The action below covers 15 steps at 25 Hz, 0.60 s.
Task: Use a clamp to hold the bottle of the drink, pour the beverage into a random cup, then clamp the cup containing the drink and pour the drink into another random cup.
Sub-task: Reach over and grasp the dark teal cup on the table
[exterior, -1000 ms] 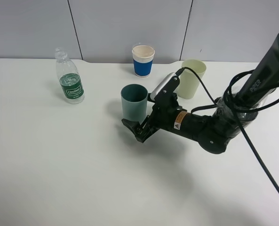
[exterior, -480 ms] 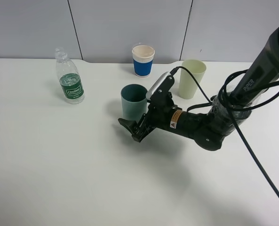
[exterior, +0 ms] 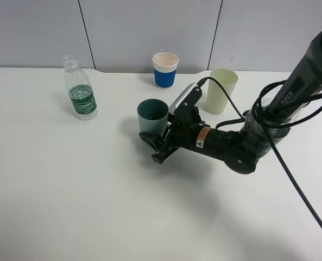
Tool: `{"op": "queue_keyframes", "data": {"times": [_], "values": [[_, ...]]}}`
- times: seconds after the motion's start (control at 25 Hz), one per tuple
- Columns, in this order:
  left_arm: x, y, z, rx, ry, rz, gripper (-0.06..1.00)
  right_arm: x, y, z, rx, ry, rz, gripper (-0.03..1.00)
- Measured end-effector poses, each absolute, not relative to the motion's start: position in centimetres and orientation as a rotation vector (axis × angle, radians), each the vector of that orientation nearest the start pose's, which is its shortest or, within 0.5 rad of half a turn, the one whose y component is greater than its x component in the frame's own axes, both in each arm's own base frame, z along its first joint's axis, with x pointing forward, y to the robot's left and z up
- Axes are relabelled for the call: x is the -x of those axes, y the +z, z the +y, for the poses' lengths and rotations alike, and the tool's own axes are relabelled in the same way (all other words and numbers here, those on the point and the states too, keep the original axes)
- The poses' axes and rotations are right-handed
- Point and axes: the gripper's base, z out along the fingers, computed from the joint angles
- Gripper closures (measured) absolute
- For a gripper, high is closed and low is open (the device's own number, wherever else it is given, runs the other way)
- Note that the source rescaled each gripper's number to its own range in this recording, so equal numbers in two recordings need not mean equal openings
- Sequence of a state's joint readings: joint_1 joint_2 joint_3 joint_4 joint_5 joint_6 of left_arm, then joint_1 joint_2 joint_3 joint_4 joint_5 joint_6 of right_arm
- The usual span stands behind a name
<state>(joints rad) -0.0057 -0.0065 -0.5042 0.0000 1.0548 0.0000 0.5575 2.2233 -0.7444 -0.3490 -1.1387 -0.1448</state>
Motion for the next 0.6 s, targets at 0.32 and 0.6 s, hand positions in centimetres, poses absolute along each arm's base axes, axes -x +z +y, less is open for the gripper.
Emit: {"op": "queue_keyframes", "data": {"times": [0.32, 0.6], "values": [[0.6, 27.9, 0.0, -0.006, -0.004, 2.027, -0.06, -28.5, 7.4, 20.9, 0.996, 0.434, 1.618, 0.96], [0.6, 27.9, 0.0, -0.006, -0.004, 2.027, -0.06, -29.0, 11.2, 20.5, 0.950, 0.368, 1.629, 0.96]]}}
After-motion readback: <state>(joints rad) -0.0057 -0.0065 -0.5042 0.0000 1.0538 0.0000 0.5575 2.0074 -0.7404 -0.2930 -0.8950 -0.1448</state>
